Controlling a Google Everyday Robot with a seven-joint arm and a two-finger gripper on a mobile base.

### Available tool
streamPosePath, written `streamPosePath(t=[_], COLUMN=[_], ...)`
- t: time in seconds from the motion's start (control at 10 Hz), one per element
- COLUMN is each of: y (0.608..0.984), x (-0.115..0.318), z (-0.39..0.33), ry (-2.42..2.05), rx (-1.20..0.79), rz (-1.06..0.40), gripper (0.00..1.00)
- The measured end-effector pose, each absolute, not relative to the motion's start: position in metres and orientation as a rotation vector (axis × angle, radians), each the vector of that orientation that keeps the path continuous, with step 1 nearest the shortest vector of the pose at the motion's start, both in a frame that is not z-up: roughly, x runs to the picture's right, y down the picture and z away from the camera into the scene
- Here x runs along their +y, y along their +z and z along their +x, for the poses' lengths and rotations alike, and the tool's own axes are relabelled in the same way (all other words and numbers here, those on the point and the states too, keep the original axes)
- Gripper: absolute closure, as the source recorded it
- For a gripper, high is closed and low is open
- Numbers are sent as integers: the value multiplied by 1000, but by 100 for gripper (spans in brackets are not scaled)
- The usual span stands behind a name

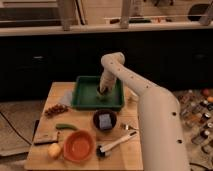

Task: Stack cups into tray

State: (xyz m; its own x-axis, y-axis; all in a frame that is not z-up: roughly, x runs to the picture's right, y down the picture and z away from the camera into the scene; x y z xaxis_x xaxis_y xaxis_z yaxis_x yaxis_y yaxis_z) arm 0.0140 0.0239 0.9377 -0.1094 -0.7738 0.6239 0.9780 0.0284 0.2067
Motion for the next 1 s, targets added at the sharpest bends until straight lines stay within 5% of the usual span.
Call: streamPosePath(t=[0.7, 1.0], y=[897, 880], x=[-11, -29], z=[15, 17], ry=[-1580, -1604], rx=[-618, -562], rz=[-328, -295], gripper=[58, 35])
